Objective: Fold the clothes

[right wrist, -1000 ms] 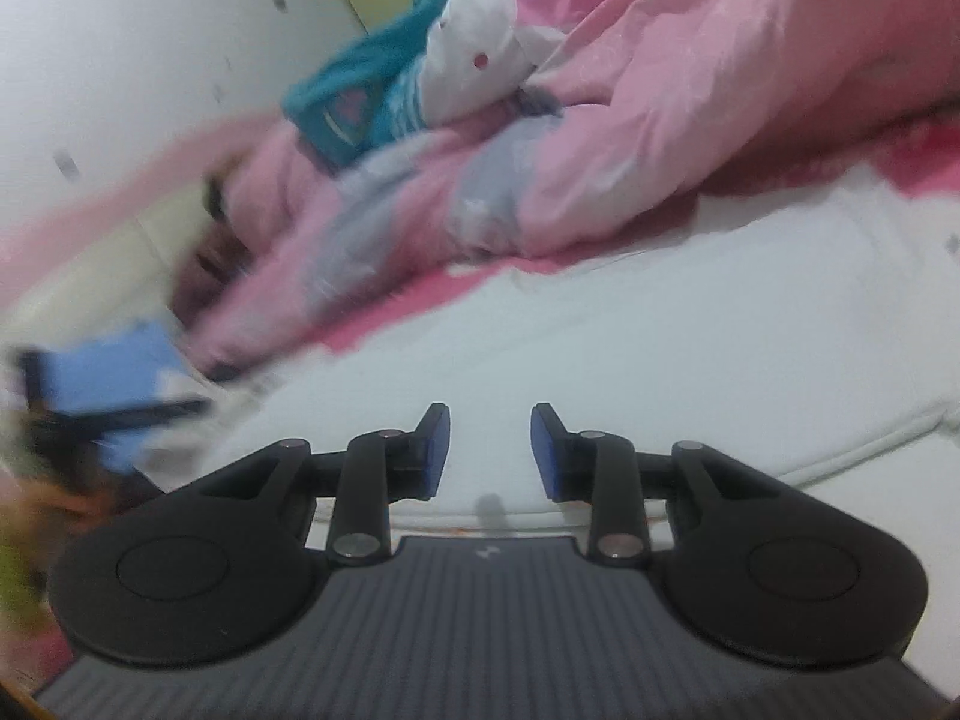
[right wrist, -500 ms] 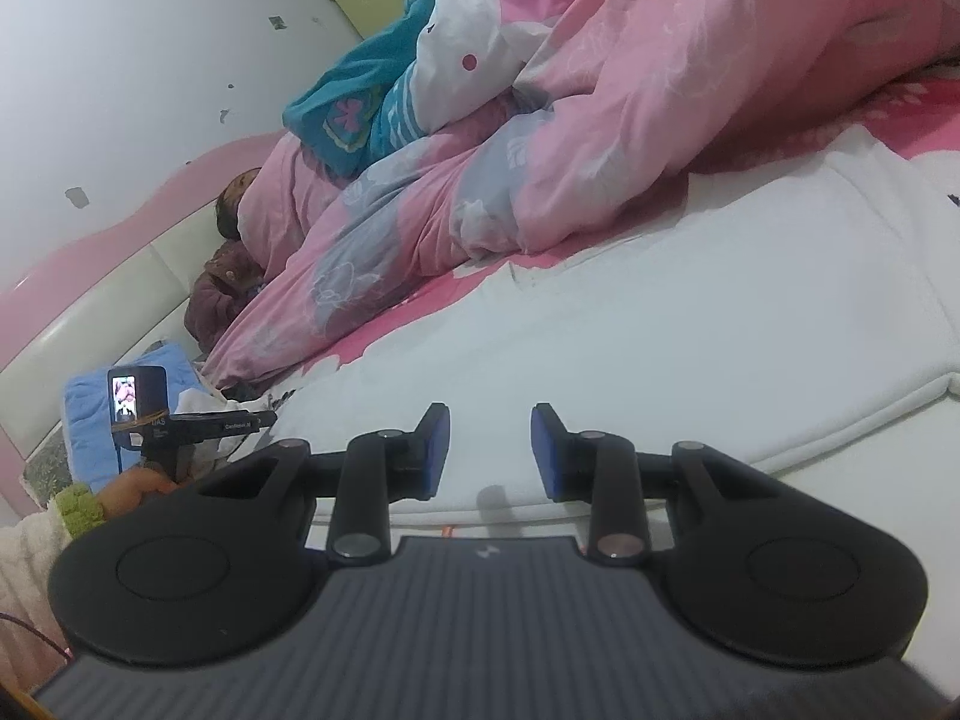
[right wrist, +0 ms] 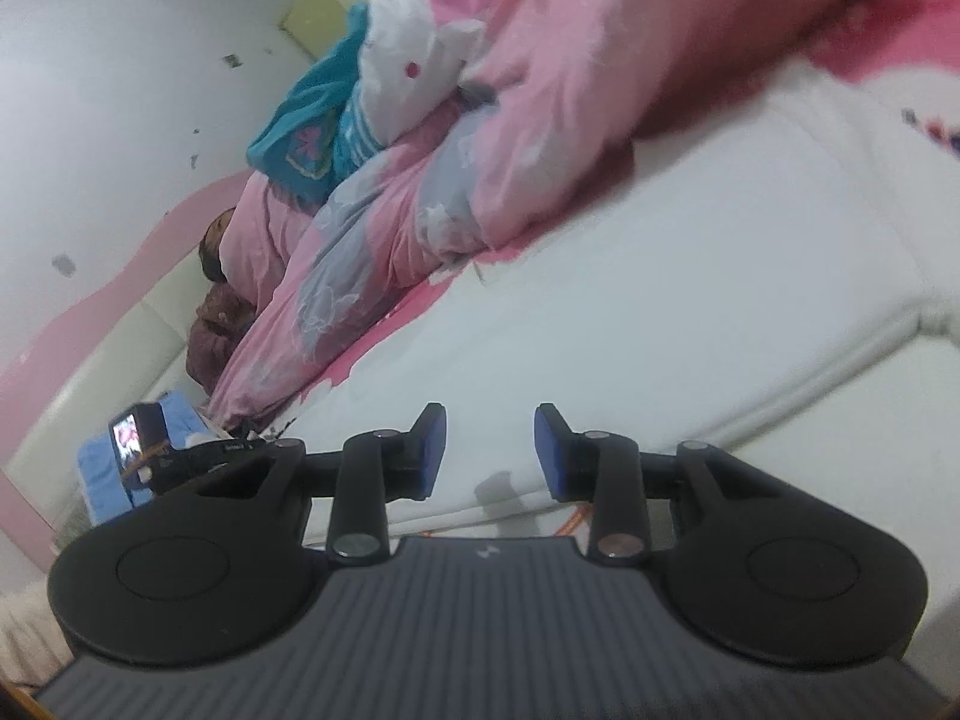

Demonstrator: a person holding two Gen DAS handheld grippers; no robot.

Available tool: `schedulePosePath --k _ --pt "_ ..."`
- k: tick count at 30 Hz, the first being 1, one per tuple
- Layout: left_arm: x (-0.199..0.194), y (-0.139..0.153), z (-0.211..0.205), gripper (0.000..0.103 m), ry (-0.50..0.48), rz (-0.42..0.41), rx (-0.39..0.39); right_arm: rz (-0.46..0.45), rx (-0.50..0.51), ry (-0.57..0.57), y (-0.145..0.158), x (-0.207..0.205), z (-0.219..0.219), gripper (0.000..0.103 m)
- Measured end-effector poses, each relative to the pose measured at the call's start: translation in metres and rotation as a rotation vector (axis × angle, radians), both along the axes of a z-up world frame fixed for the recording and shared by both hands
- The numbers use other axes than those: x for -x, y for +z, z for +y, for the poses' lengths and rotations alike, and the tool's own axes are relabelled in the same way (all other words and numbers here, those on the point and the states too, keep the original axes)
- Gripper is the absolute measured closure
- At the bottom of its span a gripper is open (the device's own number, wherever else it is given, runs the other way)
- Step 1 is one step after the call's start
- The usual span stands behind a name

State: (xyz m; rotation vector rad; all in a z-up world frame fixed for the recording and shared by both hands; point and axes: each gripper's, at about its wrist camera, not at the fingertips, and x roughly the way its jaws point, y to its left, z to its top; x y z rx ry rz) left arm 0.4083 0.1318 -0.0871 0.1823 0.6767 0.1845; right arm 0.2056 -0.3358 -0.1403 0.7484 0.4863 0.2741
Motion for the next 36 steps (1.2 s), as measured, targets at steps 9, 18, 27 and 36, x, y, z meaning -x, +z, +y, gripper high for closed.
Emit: schedulePosePath --k 9,18,27,36 --pt "0.035 0.049 -0.016 0.096 -0.076 -0.137 0.025 0.034 -0.102 -0.01 -0.011 -0.003 -0.012 0.071" --pt "0.096 0.129 -0.1 0.096 -0.401 -0.27 0.125 0.027 -0.114 -0.018 -0.012 -0.002 -0.011 0.071" --pt "0.127 0.113 -0.24 0.096 -0.698 -0.221 0.289 0.011 -0.184 -0.037 -0.014 0.0 -0.02 0.071" --pt "0.133 0.022 -0.285 0.071 -0.777 0.096 0.383 0.022 -0.306 -0.056 -0.023 0.002 -0.035 0.071"
